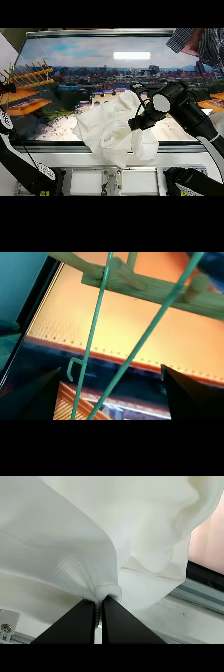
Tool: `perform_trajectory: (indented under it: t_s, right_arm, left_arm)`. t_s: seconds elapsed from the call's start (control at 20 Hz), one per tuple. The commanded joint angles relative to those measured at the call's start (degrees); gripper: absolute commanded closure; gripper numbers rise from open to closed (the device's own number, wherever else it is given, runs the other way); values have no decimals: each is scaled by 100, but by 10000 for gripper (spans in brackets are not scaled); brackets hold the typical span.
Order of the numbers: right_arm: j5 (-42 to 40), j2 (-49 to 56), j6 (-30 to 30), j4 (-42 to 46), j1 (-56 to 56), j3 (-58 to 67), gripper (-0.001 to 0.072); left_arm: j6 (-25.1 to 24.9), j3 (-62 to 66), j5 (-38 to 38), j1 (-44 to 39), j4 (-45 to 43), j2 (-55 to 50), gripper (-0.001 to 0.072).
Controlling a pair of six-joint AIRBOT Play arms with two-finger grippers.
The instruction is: Fold the clothes and pants, and hang the long-sleeved shirts on hangers.
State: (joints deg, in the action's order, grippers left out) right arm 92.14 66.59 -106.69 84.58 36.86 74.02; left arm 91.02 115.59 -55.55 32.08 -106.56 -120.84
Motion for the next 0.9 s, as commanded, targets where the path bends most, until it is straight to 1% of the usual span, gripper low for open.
perform_trajectory:
  t_s: [0.0,0.1,0.3,0.55,0.6,0.65,0.7,0.8,0.85]
  right_arm:
    - [0,4,0,0,2,-2,689]
    - [0,4,0,0,2,-2,689]
    - [0,4,0,0,2,-2,689]
    - [0,4,0,0,2,-2,689]
    - [0,4,0,0,2,-2,689]
    - [0,4,0,0,2,-2,689]
    - [0,4,0,0,2,-2,688]
    - [0,4,0,0,2,-2,689]
    - [0,4,0,0,2,-2,689]
  left_arm:
    - [-20,57,98,168,-42,-293,18]
    - [-22,-170,302,251,-26,-310,17]
    - [-61,57,350,243,-26,-544,17]
    - [-59,-72,514,243,-22,-553,19]
    - [-59,-70,516,240,-24,-551,99]
    - [-59,-70,476,229,-24,-551,236]
    - [-59,-72,466,225,-22,-551,281]
    - [-57,-70,474,221,-22,-551,284]
    - [-59,-70,450,201,-26,-551,445]
